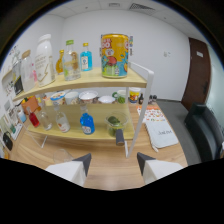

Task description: Make me a cup of Mojito.

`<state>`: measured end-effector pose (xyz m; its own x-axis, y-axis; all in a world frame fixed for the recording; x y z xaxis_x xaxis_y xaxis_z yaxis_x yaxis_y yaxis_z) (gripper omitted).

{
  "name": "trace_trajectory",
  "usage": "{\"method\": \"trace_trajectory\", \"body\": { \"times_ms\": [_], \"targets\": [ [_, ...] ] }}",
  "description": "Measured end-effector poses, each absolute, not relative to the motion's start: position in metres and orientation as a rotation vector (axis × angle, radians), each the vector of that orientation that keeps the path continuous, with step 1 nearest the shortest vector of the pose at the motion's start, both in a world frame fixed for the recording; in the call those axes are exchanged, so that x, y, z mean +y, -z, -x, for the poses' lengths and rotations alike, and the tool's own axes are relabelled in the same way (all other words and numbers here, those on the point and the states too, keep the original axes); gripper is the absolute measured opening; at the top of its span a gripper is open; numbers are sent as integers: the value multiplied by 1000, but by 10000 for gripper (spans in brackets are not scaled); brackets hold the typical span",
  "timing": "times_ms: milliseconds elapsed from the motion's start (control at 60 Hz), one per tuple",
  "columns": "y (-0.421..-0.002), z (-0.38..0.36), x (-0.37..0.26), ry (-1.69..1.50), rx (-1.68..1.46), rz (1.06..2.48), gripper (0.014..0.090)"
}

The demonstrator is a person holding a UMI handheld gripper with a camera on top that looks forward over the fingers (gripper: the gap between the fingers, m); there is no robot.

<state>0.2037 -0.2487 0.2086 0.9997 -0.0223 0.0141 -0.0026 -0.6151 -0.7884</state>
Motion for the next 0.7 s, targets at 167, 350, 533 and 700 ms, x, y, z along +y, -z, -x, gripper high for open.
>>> {"method": "trace_trajectory", "body": {
  "times_ms": [167, 350, 533, 700],
  "targets": [
    [-201, -212, -200, -45, -2, 2248, 853],
    [-181, -215, -172, -72, -21, 2286, 738],
    [-169, -216, -164, -96, -14, 2318, 389],
    [-166, -216, -164, -83, -36, 2337, 180]
  ]
}}
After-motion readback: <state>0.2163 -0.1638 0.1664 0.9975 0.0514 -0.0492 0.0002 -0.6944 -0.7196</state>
